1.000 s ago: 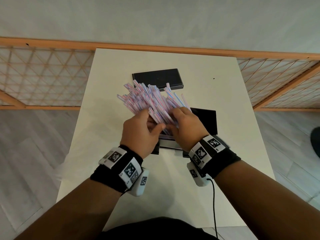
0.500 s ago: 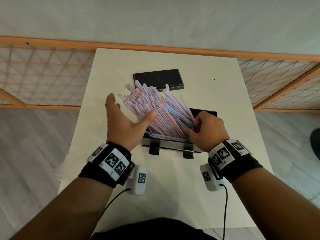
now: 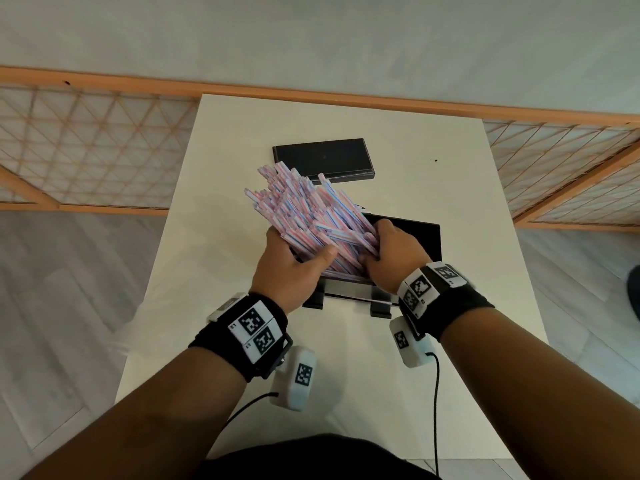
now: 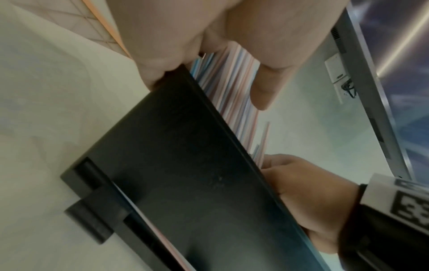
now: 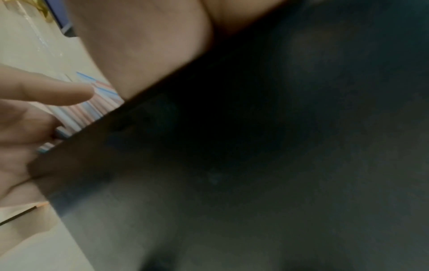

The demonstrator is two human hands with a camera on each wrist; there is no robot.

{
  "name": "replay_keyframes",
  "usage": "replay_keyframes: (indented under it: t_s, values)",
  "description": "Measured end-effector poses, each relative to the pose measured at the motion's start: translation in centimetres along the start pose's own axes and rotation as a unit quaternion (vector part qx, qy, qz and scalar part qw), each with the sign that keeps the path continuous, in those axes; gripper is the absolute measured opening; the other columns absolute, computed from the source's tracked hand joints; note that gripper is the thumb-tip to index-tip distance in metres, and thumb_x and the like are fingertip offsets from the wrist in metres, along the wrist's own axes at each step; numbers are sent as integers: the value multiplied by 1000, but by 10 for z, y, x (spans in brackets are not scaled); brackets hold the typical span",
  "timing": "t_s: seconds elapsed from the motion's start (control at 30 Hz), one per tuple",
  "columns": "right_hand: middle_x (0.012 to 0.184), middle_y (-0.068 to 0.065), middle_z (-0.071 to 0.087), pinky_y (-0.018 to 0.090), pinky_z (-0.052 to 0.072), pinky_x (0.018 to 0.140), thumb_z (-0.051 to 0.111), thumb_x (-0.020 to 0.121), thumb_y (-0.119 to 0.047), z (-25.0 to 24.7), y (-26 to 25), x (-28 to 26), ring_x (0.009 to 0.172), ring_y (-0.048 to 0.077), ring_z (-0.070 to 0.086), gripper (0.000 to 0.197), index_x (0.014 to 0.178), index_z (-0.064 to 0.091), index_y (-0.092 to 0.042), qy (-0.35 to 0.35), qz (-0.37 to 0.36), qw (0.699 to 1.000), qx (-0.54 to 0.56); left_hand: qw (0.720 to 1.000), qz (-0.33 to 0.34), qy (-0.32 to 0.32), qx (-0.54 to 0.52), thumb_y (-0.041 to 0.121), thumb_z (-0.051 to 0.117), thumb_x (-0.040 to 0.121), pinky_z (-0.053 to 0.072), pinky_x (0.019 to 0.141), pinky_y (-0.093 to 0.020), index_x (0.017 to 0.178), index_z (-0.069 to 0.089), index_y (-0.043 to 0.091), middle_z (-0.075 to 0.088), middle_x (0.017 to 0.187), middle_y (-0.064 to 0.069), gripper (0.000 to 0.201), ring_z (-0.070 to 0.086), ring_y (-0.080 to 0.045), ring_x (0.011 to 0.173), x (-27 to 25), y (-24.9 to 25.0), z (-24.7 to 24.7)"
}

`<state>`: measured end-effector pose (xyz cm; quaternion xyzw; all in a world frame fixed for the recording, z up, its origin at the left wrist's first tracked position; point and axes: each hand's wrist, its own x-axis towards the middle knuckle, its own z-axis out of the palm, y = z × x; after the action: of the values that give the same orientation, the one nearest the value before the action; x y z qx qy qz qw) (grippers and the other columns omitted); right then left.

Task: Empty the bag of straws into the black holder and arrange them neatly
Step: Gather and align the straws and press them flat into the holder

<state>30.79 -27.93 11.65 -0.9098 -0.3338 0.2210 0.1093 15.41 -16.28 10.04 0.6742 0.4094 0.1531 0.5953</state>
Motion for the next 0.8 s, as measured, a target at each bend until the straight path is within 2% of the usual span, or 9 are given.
replay_keyframes:
  t_s: [0.07,0.2,0.3,0.37,0.47,0.57,0.63,0.7,0.8]
  values:
    - [113,15,56,41,48,87,64,85,-34,0,1,2,105,38,56,40,115,49,-13,-1,-5,1000,-11,999,4,-32,33,53,76,70,51,102,-42,133,45,30,56,122,19,74,61,-9,113,-2,2,1]
    - [106,14,52,40,49,83,65,86,-33,-2,-2,-1,99,37,55,33,113,54,-16,18,-46,999,11,994,59,-71,66,51,68,75,49,105,-40,132,53,33,51,133,6,62,58,-10,121,-7,11,0]
    - [105,12,56,37,45,75,59,91,-23,-4,-6,-5,95,36,57,25,113,51,-12,41,-89,995,26,989,103,-47,96,37,69,80,53,98,-41,119,64,28,66,119,7,40,64,-10,111,-9,17,-8]
    - [89,6,57,34,36,65,53,94,-19,-9,-7,-6,80,34,55,20,111,47,-12,48,-90,994,44,985,108,-25,130,22,73,81,57,88,-37,110,65,20,71,106,5,30,68,-11,98,-7,20,-18]
    - [78,1,50,30,29,63,51,97,-18,-16,-5,-7,69,27,44,19,115,47,-12,69,-92,992,59,969,77,26,232,18,76,82,46,76,-28,104,58,18,65,92,5,28,63,-17,85,-6,21,-33]
    - [84,1,50,29,28,64,50,97,-17,-19,-6,-7,71,25,42,20,115,49,-10,79,-109,989,57,958,80,49,272,21,76,85,41,63,-21,84,60,20,58,70,12,16,55,-5,64,-5,22,-40]
    - [87,3,51,29,27,64,50,97,-16,-21,-9,-6,72,25,43,19,114,49,-8,84,-122,988,54,957,85,58,270,22,77,84,34,57,-10,78,61,23,56,64,15,17,53,2,61,-4,24,-40]
    - [92,9,55,30,29,64,50,97,-16,-22,-12,-4,76,28,48,19,113,49,-7,88,-130,986,51,958,90,66,265,22,77,82,34,58,-8,77,64,23,58,63,16,15,57,-1,61,-4,27,-40]
    - [107,13,54,35,43,72,60,92,-22,-20,-17,-4,89,34,55,27,115,51,-9,89,-116,988,48,952,107,55,281,22,77,82,35,57,-12,75,71,19,61,62,14,10,65,-13,65,-5,29,-39]
